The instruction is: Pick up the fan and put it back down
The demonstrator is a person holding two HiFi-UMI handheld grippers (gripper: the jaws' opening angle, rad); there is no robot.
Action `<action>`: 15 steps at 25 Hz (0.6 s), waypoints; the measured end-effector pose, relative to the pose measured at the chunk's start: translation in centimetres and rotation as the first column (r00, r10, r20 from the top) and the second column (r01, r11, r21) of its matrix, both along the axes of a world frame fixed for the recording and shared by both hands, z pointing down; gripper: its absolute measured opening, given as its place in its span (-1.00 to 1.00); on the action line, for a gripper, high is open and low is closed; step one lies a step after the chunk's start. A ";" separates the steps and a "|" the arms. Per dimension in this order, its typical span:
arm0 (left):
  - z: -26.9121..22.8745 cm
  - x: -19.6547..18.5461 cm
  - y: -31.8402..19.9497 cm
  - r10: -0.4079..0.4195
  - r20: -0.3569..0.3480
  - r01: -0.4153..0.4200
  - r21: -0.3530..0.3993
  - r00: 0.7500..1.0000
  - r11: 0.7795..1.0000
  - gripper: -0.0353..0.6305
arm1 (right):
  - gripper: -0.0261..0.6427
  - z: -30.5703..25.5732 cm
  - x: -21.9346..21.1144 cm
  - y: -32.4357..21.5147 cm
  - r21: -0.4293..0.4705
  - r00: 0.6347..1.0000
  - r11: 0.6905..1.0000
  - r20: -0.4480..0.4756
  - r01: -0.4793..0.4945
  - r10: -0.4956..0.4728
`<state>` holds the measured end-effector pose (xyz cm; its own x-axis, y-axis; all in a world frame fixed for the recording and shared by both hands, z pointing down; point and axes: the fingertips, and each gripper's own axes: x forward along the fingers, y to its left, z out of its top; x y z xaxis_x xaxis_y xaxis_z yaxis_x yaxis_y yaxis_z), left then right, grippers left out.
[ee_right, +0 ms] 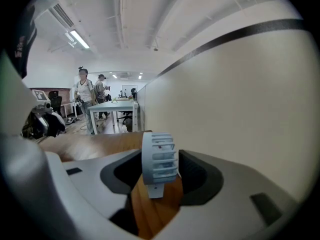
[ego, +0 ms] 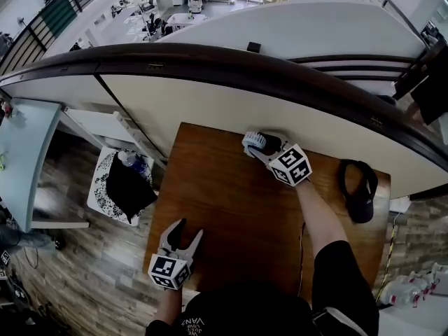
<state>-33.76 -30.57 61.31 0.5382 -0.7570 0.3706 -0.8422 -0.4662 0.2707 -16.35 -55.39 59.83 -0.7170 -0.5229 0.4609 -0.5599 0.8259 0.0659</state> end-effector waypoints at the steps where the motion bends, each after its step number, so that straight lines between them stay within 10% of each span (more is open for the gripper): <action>1: -0.1 0.1 -0.1 0.001 -0.001 -0.001 0.000 1.000 1.000 -0.18 | -0.33 0.1 0.1 -0.1 -0.003 1.000 1.000 -0.001 -0.006 0.006; 15: -2.1 0.7 0.4 -0.007 0.018 0.007 0.039 1.000 0.999 -0.18 | -0.21 -2.7 3.5 3.6 0.007 0.964 0.966 0.078 -0.257 0.256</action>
<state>-33.03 -30.14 59.20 0.5265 -0.7747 0.3502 -0.8500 -0.4704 0.2373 -12.87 -51.81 57.18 -0.5900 -0.7011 0.4004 -0.7570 0.6529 0.0277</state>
